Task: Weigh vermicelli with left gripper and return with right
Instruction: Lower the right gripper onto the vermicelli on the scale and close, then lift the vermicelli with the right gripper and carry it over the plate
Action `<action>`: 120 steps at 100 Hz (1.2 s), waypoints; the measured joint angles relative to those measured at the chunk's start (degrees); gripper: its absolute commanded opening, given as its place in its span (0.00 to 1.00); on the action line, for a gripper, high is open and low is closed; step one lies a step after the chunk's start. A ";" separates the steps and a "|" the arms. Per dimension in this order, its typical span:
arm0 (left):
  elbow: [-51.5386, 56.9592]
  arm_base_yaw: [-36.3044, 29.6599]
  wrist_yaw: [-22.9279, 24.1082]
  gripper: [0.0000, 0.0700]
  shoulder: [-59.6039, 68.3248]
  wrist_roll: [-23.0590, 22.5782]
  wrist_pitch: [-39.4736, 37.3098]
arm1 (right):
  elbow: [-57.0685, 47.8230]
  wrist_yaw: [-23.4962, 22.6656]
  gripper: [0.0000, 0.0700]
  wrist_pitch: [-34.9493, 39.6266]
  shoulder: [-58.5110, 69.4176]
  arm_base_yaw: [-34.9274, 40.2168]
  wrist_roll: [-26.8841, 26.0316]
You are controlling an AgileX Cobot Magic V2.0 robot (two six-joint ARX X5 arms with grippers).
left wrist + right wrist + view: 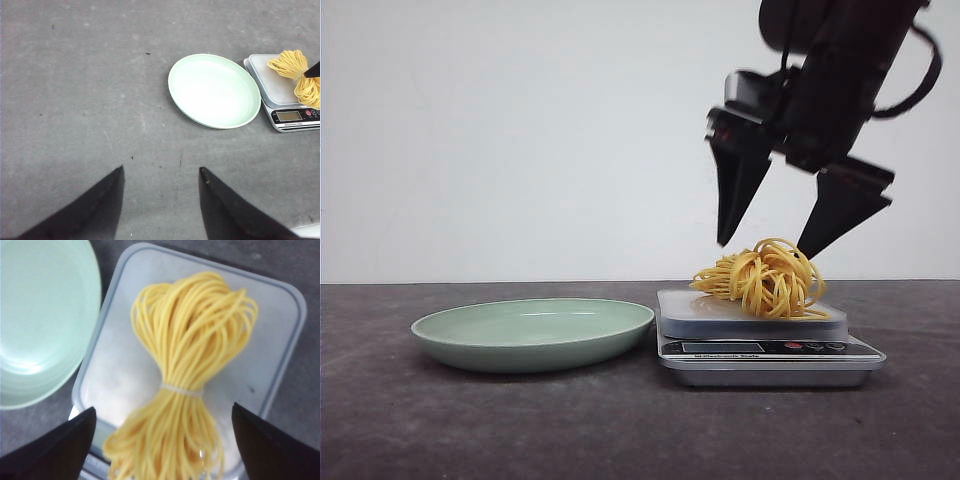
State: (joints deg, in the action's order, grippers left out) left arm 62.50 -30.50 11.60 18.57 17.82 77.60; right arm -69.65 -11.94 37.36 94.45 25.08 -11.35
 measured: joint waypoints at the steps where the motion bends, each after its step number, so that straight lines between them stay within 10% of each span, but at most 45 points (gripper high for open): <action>1: 0.00 0.00 0.00 0.38 0.00 0.00 0.02 | 0.00 0.00 0.75 -0.22 0.17 0.00 0.00; 23: 0.00 0.00 0.00 0.38 0.00 0.28 0.07 | -0.07 0.02 0.69 -2.10 2.78 0.00 0.00; 31: 0.00 0.00 0.00 0.38 0.00 0.39 0.09 | -0.07 0.22 0.45 -2.12 3.56 0.00 0.02; 39: 0.00 0.00 0.00 0.38 0.00 0.44 0.17 | -0.07 0.79 0.00 -3.02 3.69 0.00 0.17; 120: 0.00 0.00 0.52 0.38 0.00 0.50 0.90 | -17.46 -0.96 0.01 3.50 3.61 9.64 1.64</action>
State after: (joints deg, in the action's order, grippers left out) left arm 62.50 -30.50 12.12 18.57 18.33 78.50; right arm -87.11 -12.91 40.86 98.06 34.72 -9.72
